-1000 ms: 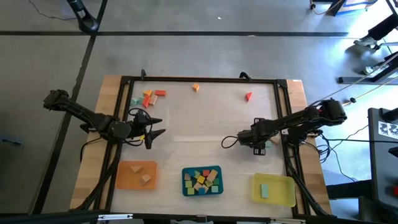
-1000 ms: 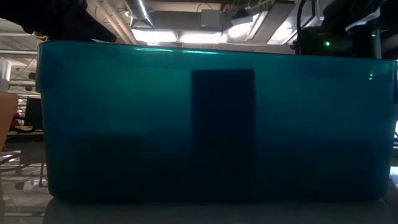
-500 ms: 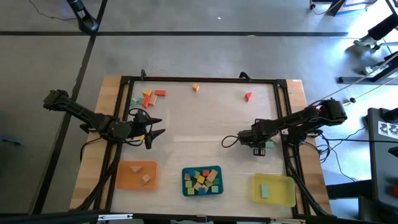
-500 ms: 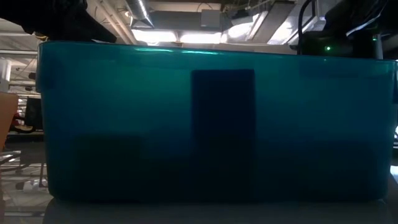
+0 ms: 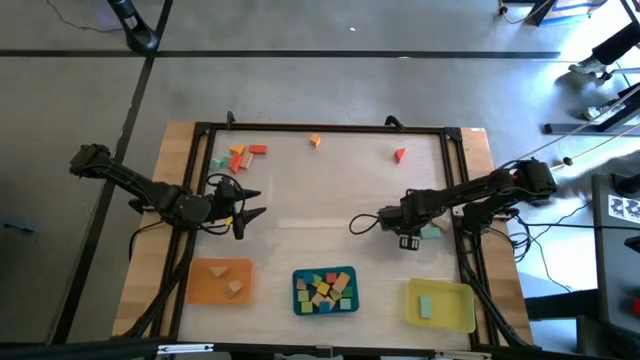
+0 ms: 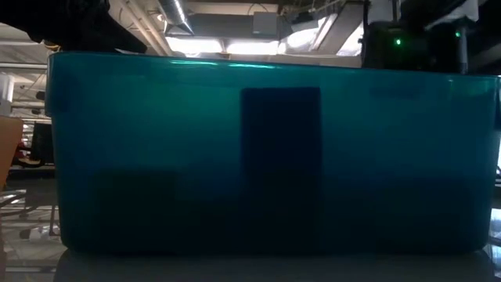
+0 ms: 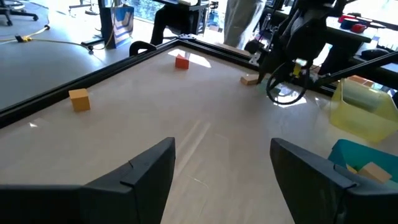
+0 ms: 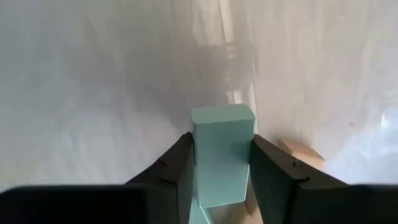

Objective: Sort blocks by size
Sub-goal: Put the light blue rectangular block into the yellow bin

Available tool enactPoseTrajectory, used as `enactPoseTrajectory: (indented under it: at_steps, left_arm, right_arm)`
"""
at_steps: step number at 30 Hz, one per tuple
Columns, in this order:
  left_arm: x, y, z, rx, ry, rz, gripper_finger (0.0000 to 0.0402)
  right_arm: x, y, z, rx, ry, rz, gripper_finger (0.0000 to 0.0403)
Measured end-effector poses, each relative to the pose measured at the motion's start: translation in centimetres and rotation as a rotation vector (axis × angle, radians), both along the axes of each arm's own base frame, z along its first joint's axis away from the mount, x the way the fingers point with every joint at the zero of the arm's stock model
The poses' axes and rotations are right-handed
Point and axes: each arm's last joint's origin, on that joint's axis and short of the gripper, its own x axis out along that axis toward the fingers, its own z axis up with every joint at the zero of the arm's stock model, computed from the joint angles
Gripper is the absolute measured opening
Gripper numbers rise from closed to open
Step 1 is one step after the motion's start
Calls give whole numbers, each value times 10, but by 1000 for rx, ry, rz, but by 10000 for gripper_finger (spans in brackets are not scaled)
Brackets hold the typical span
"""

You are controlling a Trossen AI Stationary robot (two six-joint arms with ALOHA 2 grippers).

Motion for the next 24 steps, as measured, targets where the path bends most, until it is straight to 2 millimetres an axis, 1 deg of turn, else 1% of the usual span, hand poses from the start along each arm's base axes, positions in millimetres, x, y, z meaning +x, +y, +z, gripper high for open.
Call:
enactPoseTrajectory:
  at_steps: [3, 7, 10, 15, 19, 24]
  left_arm:
    - [0, 0, 0, 0, -1, 0, 250]
    - [0, 0, 0, -1, -1, 0, 250]
    - [0, 0, 0, -1, -1, 1, 250]
    - [0, 0, 0, -1, -1, 1, 250]
    - [0, 0, 0, -2, -2, 1, 250]
    - [0, 0, 0, -15, -8, 4, 250]
  right_arm:
    - [8, 1, 18, 8, -56, -13, 117]
    - [11, 4, 42, 28, -99, -61, 125]
    - [10, 12, 61, 83, -151, -86, 130]
    - [5, 32, 86, 184, -223, -140, 125]
    - [-6, 53, 97, 225, -260, -181, 126]
    - [-23, 85, 100, 290, -224, -267, 129]
